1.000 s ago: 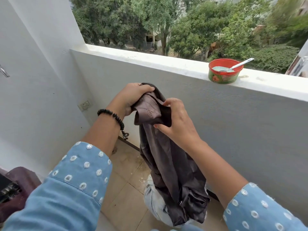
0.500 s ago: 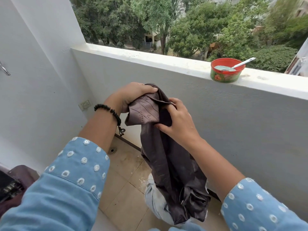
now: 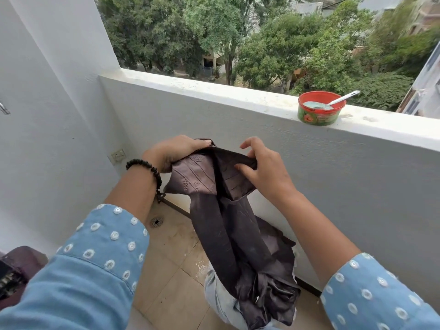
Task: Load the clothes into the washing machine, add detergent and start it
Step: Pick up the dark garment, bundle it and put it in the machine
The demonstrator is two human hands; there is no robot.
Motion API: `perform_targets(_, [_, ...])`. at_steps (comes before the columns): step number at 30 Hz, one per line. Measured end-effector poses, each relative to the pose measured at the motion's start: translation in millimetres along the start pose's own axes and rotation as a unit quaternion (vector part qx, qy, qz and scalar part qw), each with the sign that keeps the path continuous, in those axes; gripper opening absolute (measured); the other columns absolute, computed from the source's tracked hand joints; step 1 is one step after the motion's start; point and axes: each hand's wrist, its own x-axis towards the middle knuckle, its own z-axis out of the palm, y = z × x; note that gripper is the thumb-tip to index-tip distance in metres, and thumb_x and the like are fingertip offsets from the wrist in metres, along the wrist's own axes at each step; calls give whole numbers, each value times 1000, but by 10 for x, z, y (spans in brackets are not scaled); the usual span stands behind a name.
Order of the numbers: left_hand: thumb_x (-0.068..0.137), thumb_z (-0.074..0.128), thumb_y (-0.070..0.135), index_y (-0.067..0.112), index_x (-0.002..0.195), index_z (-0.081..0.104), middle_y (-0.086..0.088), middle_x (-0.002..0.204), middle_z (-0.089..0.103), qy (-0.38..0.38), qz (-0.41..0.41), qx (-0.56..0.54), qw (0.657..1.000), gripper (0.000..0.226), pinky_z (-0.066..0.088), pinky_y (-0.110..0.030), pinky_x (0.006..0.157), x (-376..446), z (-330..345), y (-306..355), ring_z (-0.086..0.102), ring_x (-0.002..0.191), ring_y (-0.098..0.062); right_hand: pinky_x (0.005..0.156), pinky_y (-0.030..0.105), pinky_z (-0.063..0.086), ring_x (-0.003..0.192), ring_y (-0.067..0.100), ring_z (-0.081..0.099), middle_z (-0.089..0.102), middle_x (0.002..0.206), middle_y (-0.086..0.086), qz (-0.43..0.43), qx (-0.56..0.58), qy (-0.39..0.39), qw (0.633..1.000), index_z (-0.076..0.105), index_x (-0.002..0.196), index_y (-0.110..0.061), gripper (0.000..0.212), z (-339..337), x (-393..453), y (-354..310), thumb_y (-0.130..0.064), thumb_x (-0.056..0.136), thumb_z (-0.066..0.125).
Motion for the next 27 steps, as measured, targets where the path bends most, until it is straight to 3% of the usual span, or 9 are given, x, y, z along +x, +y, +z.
perform_targets(2, [95, 60, 44, 4, 99, 69, -12, 89, 71, 30, 12, 84, 996, 41, 59, -34, 71, 88, 8, -76, 69, 72, -22, 70, 33, 49, 81, 20, 62, 67, 85, -1, -5, -32, -1, 999, 66, 95, -15, 13, -50, 47, -4, -19, 84, 73])
perform_targets(5, [96, 58, 45, 8, 106, 64, -10, 97, 67, 36, 39, 166, 985, 39, 60, -38, 78, 145, 37, -152, 66, 80, -21, 73, 34, 51, 82, 18, 63, 70, 83, -2, 2, -50, -13, 999, 71, 89, -15, 8, -152, 110, -42, -22, 85, 72])
perform_targets(8, [91, 65, 47, 20, 131, 54, -1, 121, 61, -27, 86, 200, 976, 50, 49, -36, 98, 81, 157, -139, 60, 111, -18, 75, 34, 52, 84, 17, 64, 71, 87, -3, 4, -68, -72, 995, 73, 92, -16, 12, -257, 166, -89, -26, 87, 71])
perform_targets(11, [88, 74, 26, 27, 123, 61, 5, 114, 66, -100, 145, 146, 974, 37, 50, -19, 83, 23, 424, -124, 63, 98, -4, 73, 33, 51, 86, 16, 63, 71, 87, -3, -14, -90, -112, 990, 74, 92, -18, 10, -324, 208, -162, -24, 85, 70])
perform_targets(15, [84, 65, 23, 34, 81, 67, 8, 80, 69, 67, 217, 200, 953, 11, 49, -28, 69, 110, 729, -279, 66, 71, -9, 66, 24, 49, 78, 13, 63, 69, 79, -2, -14, -76, -133, 988, 76, 86, -14, 7, -443, 239, -205, -19, 82, 74])
perform_targets(19, [83, 63, 23, 24, 95, 71, -4, 85, 72, 199, 180, 252, 930, 14, 44, -32, 63, 169, 897, -474, 66, 83, -28, 57, 9, 39, 70, 6, 57, 64, 72, -8, -23, -52, -146, 988, 77, 85, -12, 6, -667, 237, -205, -17, 82, 75])
perform_targets(21, [86, 64, 16, 22, 84, 67, -7, 80, 70, 238, 159, 250, 925, 7, 36, -31, 59, 179, 982, -566, 63, 80, -33, 57, 8, 39, 65, 1, 56, 64, 69, -11, -31, -23, -149, 988, 77, 84, -14, 6, -809, 251, -208, -18, 82, 76])
perform_targets(24, [91, 60, 15, 25, 68, 54, 2, 63, 58, 274, 105, 199, 935, 26, 32, -30, 51, 208, 1020, -701, 55, 63, -25, 61, 28, 46, 63, 14, 58, 69, 70, 5, -34, 65, -158, 985, 76, 82, -15, 10, -1026, 287, -132, -25, 84, 75])
perform_targets(27, [91, 60, 14, 27, 80, 57, 5, 74, 61, 278, 49, 191, 940, 17, 39, -29, 56, 236, 960, -815, 56, 69, -20, 58, 31, 38, 61, 19, 46, 56, 66, 14, -40, 181, -125, 975, 68, 79, -8, 23, -1184, 315, -12, -27, 92, 67])
